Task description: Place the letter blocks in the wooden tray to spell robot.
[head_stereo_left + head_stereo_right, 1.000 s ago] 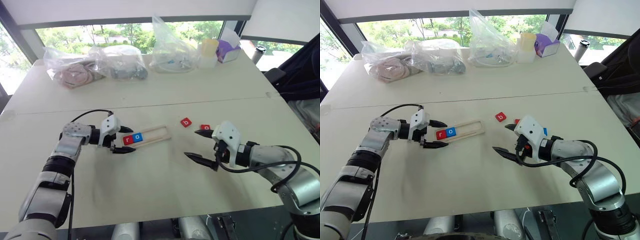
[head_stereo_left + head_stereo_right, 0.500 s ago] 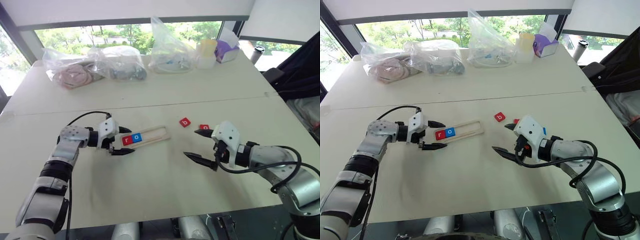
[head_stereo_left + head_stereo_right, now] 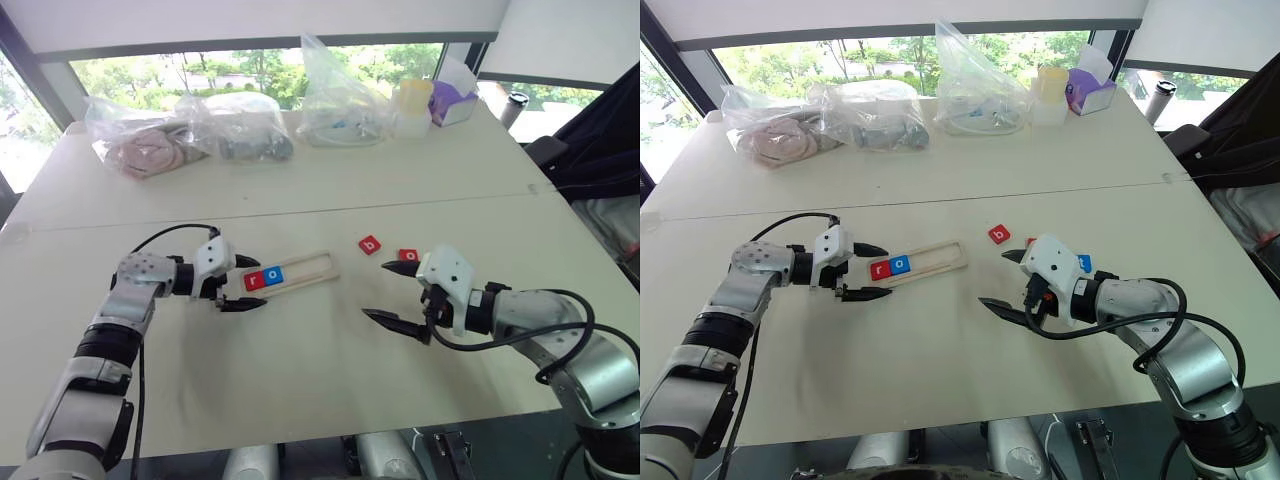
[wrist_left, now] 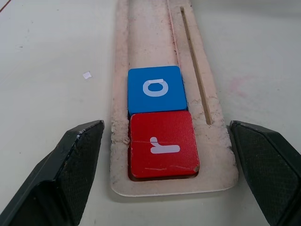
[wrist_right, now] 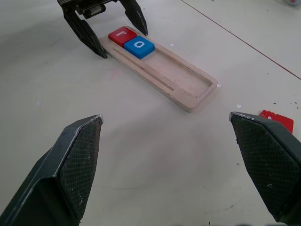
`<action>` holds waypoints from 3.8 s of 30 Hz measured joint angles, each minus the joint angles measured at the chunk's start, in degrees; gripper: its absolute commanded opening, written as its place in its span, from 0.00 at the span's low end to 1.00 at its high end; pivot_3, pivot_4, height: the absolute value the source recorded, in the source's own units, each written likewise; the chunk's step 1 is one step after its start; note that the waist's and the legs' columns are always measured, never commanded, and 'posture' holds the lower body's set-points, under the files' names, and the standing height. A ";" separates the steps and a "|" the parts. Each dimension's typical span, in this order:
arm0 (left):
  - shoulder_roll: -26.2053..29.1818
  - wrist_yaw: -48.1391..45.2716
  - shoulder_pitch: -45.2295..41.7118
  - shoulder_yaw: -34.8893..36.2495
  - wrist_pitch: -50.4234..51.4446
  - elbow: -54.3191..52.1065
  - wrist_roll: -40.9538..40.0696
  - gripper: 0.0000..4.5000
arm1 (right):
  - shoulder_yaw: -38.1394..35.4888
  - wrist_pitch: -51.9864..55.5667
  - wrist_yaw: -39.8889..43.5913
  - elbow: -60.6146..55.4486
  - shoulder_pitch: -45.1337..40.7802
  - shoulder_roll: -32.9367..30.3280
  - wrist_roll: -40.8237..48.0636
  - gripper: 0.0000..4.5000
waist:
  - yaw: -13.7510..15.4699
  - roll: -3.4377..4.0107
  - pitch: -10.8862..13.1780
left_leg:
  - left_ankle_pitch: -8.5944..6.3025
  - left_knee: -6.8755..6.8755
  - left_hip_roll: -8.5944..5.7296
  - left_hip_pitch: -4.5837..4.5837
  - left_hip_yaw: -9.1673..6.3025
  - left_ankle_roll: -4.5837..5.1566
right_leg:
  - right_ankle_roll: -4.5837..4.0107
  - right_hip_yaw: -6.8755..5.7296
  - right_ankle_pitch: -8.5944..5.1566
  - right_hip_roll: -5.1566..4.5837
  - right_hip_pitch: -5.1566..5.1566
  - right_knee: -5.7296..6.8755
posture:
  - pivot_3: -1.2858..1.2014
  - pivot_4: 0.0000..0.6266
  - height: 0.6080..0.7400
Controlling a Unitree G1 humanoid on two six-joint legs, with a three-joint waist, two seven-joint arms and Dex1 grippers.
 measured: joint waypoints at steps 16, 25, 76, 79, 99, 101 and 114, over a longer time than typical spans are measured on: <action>1.20 -1.12 -1.01 -1.44 2.25 0.01 0.37 0.70 | 0.36 0.00 -0.12 0.00 0.00 0.01 -0.33 1.00 | 0.02 0.01 -0.01 | 0.00 0.00 0.01 0.00 0.00 0.00 | 0.00 0.00 -0.01 0.01 0.00 0.00 | 0.52 0.24 1.00; 1.18 -0.98 0.20 -1.30 3.42 -2.84 0.35 0.70 | 0.35 0.00 -0.16 0.00 0.00 0.01 -0.68 1.00 | 0.12 0.02 -0.02 | 0.00 0.00 0.00 -0.01 0.01 0.00 | 0.00 0.01 -0.01 0.00 0.00 -0.01 | 0.52 0.24 1.00; -3.98 4.16 9.74 -8.40 10.65 -26.51 3.20 0.99 | -0.42 2.77 -2.73 -1.96 0.69 -0.05 0.96 1.00 | 1.66 0.05 -0.14 | 0.00 0.06 -0.04 0.05 0.03 0.00 | -0.15 0.06 -0.15 -0.07 0.17 -0.14 | 0.52 0.24 1.00; -2.26 4.37 11.12 -7.55 10.73 -27.34 2.05 0.99 | -0.22 2.76 -2.71 -1.95 0.57 -0.05 0.96 1.00 | 1.03 0.01 -0.18 | -0.01 -0.02 0.02 0.10 0.03 0.01 | -0.16 0.06 -0.16 0.00 0.16 -0.13 | 0.52 0.24 1.00; 10.23 6.33 20.18 7.63 20.80 -29.52 -10.70 0.99 | 3.62 5.13 -12.23 14.75 -13.18 11.38 -5.01 1.00 | -1.18 -0.03 -0.12 | -0.03 -0.13 0.79 -0.15 0.12 0.04 | -0.62 0.08 0.04 0.75 -0.33 -0.06 | 0.52 0.24 1.00; 9.36 7.31 19.99 9.29 23.49 -31.88 -13.49 0.99 | 4.26 6.33 -13.53 16.88 -14.87 13.60 -5.37 1.00 | -1.11 -0.05 -0.11 | -0.03 -0.12 0.79 -0.20 0.14 0.04 | -0.60 0.09 0.06 0.72 -0.36 -0.06 | 0.52 0.24 1.00; 6.80 14.66 17.28 12.72 39.75 -45.67 -26.53 0.99 | 7.17 8.67 -23.83 32.97 -21.60 24.41 -12.79 1.00 | -1.27 -0.09 -0.08 | -0.03 -0.12 0.77 -0.28 0.13 0.04 | -0.65 0.10 0.28 0.74 -0.45 -0.06 | 0.52 0.24 1.00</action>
